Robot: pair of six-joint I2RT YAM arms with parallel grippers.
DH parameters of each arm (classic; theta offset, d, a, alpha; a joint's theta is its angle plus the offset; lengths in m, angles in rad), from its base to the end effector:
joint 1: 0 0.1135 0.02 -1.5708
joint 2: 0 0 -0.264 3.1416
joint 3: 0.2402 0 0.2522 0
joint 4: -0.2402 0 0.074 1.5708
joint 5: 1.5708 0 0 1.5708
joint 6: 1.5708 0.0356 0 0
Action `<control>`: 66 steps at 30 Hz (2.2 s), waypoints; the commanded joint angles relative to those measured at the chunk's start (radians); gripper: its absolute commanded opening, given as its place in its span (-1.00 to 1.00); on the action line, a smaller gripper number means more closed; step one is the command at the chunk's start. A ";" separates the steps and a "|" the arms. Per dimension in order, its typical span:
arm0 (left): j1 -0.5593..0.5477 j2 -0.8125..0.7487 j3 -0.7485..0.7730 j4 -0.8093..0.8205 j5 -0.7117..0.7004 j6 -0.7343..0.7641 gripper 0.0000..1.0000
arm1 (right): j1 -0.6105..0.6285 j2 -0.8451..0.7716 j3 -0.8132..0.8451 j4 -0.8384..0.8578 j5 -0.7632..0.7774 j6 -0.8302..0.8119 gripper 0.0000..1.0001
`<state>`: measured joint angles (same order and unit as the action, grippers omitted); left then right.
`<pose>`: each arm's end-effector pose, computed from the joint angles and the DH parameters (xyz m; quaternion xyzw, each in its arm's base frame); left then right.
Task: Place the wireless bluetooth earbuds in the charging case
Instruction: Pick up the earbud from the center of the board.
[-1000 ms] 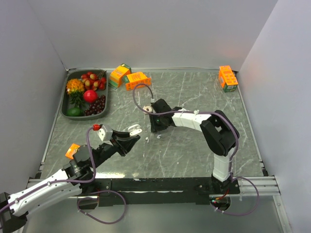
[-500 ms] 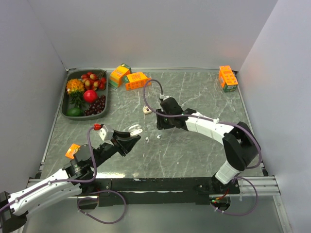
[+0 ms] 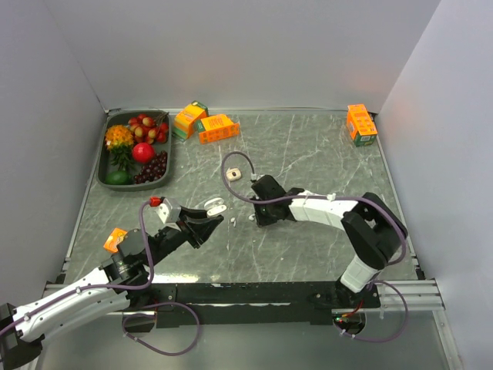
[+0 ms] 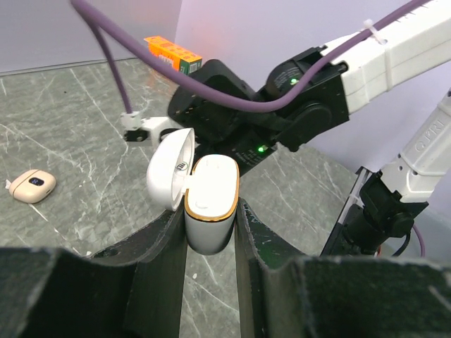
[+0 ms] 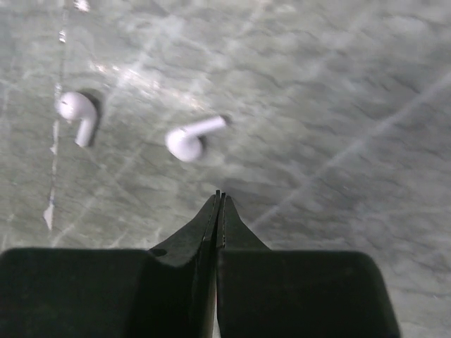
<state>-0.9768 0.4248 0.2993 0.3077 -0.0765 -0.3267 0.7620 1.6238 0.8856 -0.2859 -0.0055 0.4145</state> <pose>0.0793 -0.1126 0.2710 0.1763 0.6153 -0.4464 0.6254 0.2260 0.2159 0.1630 -0.1672 0.9482 0.1520 0.2231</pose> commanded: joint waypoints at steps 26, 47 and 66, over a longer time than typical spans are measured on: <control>-0.013 0.003 0.047 0.018 -0.014 0.009 -0.98 | -0.018 0.122 0.335 -0.096 -0.034 -0.207 -0.05; -0.013 0.015 0.049 0.018 0.007 0.008 -0.98 | 0.033 0.156 0.271 -0.018 -0.057 -0.387 -0.05; -0.014 0.028 0.054 0.011 0.004 0.005 -0.98 | 0.033 0.222 0.236 0.030 -0.056 -0.398 -0.22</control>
<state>-0.9855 0.4488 0.3000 0.2996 -0.0765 -0.3267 0.7879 1.8389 1.1366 -0.2981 -0.0608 0.0269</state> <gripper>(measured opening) 0.330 0.410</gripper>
